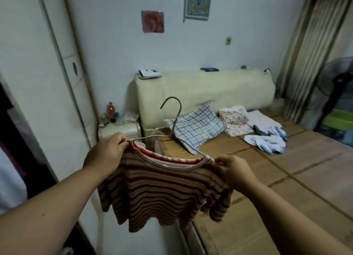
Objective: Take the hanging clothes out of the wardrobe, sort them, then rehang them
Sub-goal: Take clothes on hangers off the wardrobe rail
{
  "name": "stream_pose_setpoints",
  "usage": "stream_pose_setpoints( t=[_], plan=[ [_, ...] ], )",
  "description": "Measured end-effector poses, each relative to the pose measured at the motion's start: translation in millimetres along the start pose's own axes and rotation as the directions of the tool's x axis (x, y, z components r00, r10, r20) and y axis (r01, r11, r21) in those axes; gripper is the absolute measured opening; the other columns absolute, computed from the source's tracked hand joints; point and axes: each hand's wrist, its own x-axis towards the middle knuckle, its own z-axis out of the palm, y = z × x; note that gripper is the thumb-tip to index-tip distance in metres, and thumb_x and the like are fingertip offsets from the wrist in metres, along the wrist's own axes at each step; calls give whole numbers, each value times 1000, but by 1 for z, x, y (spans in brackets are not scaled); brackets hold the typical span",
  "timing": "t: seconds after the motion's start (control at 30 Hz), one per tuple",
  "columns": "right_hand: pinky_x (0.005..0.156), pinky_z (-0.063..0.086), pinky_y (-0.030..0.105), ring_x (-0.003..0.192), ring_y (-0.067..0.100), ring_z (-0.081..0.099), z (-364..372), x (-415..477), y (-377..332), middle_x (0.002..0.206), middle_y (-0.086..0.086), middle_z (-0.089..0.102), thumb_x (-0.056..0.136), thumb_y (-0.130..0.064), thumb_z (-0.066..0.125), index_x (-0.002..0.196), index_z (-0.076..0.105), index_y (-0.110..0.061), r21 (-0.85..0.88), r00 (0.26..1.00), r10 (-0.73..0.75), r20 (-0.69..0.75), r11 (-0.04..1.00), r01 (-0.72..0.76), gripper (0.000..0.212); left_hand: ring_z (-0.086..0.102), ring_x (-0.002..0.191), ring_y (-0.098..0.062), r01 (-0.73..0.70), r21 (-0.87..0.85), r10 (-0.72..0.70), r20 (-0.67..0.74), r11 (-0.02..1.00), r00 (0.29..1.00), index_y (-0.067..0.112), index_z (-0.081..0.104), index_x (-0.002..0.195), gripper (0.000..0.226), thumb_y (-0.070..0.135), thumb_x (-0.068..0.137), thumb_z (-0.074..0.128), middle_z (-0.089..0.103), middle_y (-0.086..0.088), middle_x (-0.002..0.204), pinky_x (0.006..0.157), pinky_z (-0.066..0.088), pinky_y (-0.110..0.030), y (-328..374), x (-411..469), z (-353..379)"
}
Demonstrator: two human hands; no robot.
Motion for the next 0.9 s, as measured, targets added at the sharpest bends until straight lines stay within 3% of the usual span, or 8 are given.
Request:
stream_pose_setpoints(
  t=[0.1, 0.23, 0.37, 0.47, 0.63, 0.73, 0.9],
  plan=[
    [71, 50, 29, 81, 15, 62, -8, -53, 29, 86, -1, 70, 90, -37, 59, 92, 72, -23, 20, 990, 136, 28, 990, -136, 20, 58, 91, -31, -92, -24, 94, 105, 995, 990, 22, 61, 94, 14, 31, 95, 50, 66, -8, 99, 71, 42, -34, 25, -12, 24],
    [60, 45, 21, 73, 5, 60, -27, -112, 77, 81, -8, 67, 89, -40, 59, 88, 72, -27, 50, 952, 304, 25, 951, -305, 18, 58, 92, -27, -212, -77, 225, 237, 974, 945, 22, 61, 92, 14, 30, 94, 51, 65, -6, 98, 75, 43, -35, 76, -22, 66],
    [57, 42, 18, 75, 4, 59, -55, -175, 130, 86, -7, 66, 92, -39, 55, 97, 71, -26, 43, 877, 477, 51, 877, -479, 21, 58, 96, -25, -336, -107, 348, 437, 936, 830, 24, 60, 93, 14, 32, 95, 50, 66, -5, 104, 79, 44, -33, 143, -42, 126],
    [69, 45, 23, 88, 13, 62, -72, -218, 177, 97, -2, 69, 91, -37, 56, 104, 72, -23, 27, 813, 582, 19, 813, -582, 25, 58, 98, -26, -407, -121, 399, 571, 905, 718, 20, 62, 98, 18, 32, 96, 49, 66, -6, 105, 78, 43, -31, 200, -65, 179],
    [86, 49, 29, 94, 11, 61, -93, -271, 266, 102, -5, 69, 92, -35, 54, 103, 71, -25, 48, 661, 750, 18, 660, -750, 22, 56, 87, -22, -449, -218, 455, 713, 867, 533, 23, 56, 87, 14, 31, 97, 49, 64, -6, 94, 68, 37, -29, 296, -112, 269],
    [88, 51, 36, 92, 10, 61, -102, -290, 325, 97, -8, 68, 93, -36, 53, 98, 71, -30, 93, 562, 827, 9, 559, -824, 20, 53, 82, -18, -468, -254, 477, 754, 846, 452, 26, 54, 87, 16, 33, 97, 46, 58, 1, 85, 66, 37, -30, 353, -138, 320],
    [79, 49, 29, 84, 7, 60, -99, -294, 425, 89, -9, 68, 94, -35, 52, 90, 71, -29, 137, 455, 890, -6, 452, -882, 21, 58, 89, -21, -483, -231, 445, 804, 845, 395, 24, 58, 92, 20, 38, 97, 44, 62, 1, 92, 79, 47, -34, 424, -163, 409]
  ],
)
